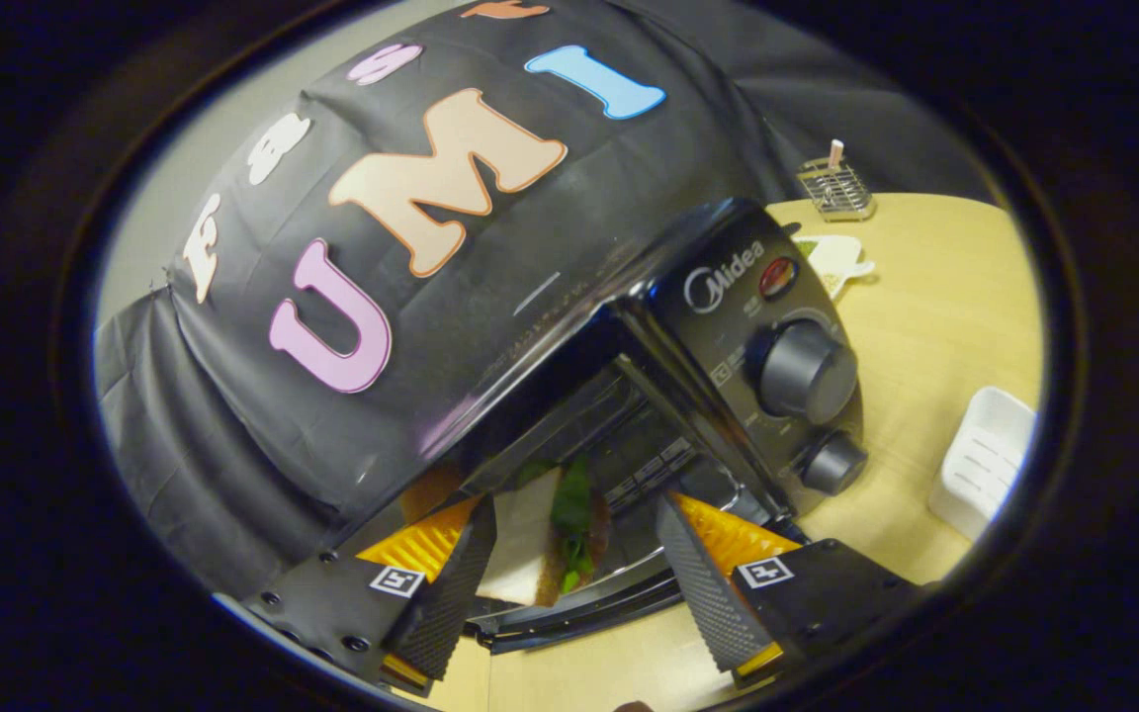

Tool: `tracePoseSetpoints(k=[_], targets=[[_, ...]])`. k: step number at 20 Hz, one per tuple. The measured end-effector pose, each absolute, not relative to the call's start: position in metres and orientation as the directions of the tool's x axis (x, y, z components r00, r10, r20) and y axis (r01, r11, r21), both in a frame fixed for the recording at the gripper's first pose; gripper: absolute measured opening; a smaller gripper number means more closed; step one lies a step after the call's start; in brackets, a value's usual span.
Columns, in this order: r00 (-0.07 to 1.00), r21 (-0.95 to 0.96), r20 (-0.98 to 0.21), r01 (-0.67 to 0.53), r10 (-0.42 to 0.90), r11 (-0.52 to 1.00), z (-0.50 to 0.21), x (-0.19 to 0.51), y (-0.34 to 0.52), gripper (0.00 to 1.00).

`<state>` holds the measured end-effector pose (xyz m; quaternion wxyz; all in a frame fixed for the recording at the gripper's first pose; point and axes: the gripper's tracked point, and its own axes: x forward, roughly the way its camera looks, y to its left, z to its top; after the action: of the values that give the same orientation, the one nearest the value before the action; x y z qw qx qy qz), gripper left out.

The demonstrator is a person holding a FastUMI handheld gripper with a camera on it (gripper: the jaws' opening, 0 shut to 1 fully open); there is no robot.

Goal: Open the toaster oven, put the food inside, and close the toaster oven door.

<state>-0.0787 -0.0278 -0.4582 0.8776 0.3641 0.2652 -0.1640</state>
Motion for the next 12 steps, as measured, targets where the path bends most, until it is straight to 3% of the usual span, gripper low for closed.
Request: tracePoseSetpoints(k=[6,12], targets=[[0.752,0.499,-0.659,0.434,0.004,0.751,-0.447,-0.122,-0.022,0.98],[0.667,0.459,-0.724,0.280,0.173,0.843,-0.435,-0.185,0.013,0.99]])
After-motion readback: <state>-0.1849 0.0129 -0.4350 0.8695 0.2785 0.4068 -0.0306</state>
